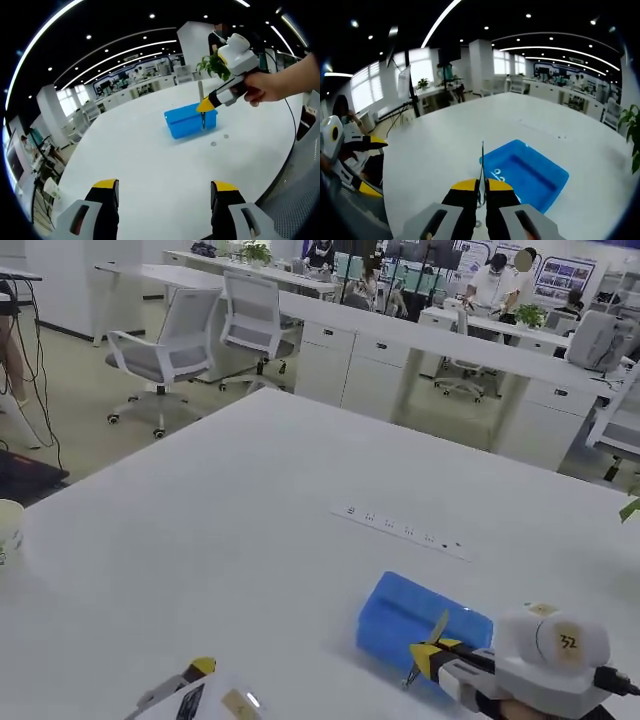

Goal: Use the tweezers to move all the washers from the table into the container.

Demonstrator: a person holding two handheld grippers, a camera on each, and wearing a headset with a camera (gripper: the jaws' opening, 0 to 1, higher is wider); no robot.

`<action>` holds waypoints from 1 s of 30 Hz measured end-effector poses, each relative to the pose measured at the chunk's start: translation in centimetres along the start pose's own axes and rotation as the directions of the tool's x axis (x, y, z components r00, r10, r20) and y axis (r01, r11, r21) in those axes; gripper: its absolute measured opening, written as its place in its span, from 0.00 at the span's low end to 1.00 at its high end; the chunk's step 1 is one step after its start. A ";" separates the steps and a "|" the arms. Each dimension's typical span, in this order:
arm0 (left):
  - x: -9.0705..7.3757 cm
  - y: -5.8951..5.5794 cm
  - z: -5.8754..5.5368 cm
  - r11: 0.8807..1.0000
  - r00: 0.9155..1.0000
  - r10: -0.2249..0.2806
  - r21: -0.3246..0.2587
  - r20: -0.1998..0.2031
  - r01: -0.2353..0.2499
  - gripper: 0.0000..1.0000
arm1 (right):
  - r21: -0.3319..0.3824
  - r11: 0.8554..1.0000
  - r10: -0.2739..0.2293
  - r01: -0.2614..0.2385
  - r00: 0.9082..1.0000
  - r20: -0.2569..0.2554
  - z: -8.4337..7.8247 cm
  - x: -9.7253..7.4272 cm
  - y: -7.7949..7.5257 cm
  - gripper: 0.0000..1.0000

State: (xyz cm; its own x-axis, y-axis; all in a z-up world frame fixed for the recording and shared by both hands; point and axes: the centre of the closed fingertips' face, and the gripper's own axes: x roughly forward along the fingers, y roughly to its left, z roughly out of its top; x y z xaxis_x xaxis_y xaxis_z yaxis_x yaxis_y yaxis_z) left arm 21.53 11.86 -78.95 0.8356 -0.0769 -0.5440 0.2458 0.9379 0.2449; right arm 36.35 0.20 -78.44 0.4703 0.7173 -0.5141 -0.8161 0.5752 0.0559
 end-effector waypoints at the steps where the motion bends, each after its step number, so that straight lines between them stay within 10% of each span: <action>1: 0.0 0.0 0.0 1.000 1.000 0.001 0.000 0.001 -0.001 0.76 | -0.001 1.000 0.001 -0.001 1.000 0.003 0.2 -0.1 0.1 0.01; 30: 0.2 -0.3 -0.2 1.000 1.000 -0.011 0.017 -0.014 0.011 0.76 | -0.042 0.997 -0.061 0.064 0.996 0.072 4.2 -0.3 -3.0 0.01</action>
State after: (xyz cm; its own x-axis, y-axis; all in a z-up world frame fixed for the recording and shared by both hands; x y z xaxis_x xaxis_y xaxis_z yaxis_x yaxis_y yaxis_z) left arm 21.51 11.62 -79.35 0.8260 -0.0821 -0.5577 0.2631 0.9311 0.2525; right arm 40.03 -0.06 -74.84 0.5420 0.7074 -0.4537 -0.7977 0.6030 -0.0128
